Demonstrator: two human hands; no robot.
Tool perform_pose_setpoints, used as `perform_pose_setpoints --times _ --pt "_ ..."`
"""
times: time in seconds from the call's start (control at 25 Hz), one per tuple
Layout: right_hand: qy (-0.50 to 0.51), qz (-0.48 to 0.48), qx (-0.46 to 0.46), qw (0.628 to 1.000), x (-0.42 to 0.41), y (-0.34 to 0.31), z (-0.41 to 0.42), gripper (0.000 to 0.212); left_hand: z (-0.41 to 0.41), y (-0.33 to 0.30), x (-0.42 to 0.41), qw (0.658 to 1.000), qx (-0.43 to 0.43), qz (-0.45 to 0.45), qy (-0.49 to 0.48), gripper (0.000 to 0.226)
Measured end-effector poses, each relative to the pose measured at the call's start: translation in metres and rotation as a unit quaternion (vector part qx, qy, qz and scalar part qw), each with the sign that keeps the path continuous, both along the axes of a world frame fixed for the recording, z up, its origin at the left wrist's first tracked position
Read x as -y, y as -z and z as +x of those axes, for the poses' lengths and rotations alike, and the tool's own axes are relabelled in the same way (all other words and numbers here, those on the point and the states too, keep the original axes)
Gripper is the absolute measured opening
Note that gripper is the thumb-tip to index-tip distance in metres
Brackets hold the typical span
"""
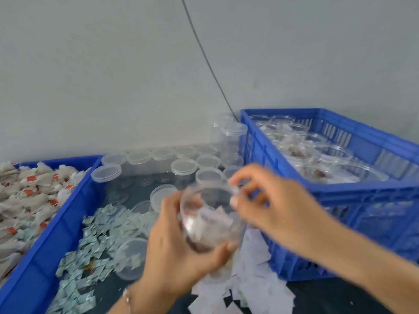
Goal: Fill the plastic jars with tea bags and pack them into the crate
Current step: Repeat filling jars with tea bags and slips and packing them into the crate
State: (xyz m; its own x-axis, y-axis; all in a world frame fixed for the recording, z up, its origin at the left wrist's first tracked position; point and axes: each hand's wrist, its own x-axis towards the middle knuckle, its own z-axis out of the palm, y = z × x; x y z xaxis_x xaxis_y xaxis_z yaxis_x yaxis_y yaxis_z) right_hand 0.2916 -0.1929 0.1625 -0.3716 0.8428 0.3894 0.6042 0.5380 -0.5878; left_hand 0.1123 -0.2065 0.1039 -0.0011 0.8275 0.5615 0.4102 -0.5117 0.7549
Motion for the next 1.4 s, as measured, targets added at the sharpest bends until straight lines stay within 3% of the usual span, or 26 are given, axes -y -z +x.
perform_pose_setpoints --times 0.12,0.2,0.36,0.48,0.6,0.72,1.12,1.4 --pt "-0.019 0.075 -0.001 0.997 -0.006 -0.093 0.060 0.036 0.054 -0.091 -0.029 0.990 0.065 0.015 0.127 0.084" --pt "-0.015 0.081 -0.006 0.997 -0.014 -0.140 0.097 0.045 0.088 -0.142 -0.060 0.985 0.050 0.040 0.160 0.089" --pt "0.102 0.114 0.010 0.988 -0.049 -0.196 0.159 0.040 0.141 -0.222 -0.114 0.978 -0.120 0.124 0.115 0.076" --pt "0.245 0.141 0.101 0.954 -0.094 -0.213 0.189 0.032 0.181 -0.254 -0.163 0.925 -0.288 0.247 0.023 0.045" --pt "0.326 0.204 0.249 0.889 -0.149 -0.203 0.205 0.027 0.236 -0.250 -0.215 0.878 -0.415 0.236 0.023 0.021" --pt "0.359 0.174 0.295 0.868 -0.208 -0.169 0.228 0.030 0.282 -0.219 -0.270 0.851 -0.489 0.193 0.008 0.024" --pt "0.350 0.052 0.258 0.899 -0.357 -0.062 0.281 0.029 0.337 -0.142 -0.402 0.769 -0.622 0.147 -0.007 0.025" --pt "0.357 -0.047 0.221 0.906 -0.397 -0.010 0.287 0.031 0.352 -0.105 -0.440 0.729 -0.679 -0.016 0.078 0.030"
